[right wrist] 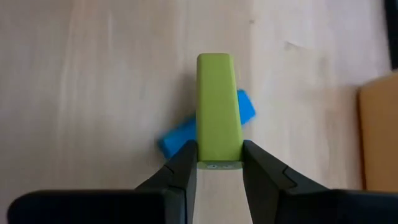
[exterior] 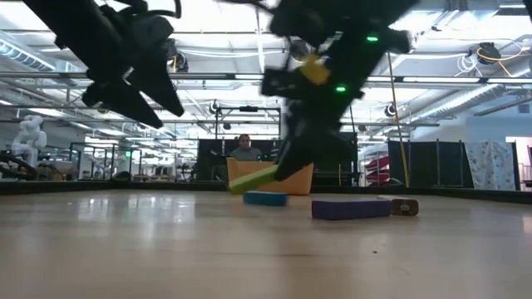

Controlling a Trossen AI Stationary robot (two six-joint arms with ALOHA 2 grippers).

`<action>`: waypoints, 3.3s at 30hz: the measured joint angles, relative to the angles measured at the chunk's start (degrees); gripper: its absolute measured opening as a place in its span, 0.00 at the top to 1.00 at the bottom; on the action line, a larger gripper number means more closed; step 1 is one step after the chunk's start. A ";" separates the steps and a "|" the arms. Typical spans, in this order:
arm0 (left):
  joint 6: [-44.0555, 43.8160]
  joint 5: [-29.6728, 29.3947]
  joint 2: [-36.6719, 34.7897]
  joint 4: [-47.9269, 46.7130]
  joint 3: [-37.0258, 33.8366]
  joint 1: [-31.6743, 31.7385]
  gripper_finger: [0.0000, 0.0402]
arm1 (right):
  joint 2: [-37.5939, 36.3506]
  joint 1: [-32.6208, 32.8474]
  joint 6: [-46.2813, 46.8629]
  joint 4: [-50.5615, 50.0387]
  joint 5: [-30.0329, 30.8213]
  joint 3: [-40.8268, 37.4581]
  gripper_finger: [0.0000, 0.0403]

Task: Sort blocks by size
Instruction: Put the small light green rectangle block into the green bin

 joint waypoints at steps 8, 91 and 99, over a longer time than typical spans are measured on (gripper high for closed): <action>8.52 7.06 0.66 16.10 -3.78 5.18 0.28 | -12.77 1.86 -1.96 31.06 0.02 -21.81 0.79; 22.24 27.19 0.69 33.80 -3.81 11.26 0.85 | -14.18 5.17 -7.03 46.98 9.17 -26.99 0.45; 23.24 26.64 -10.17 15.70 -3.81 7.42 0.85 | -14.18 3.75 -0.44 44.43 4.60 -26.97 0.39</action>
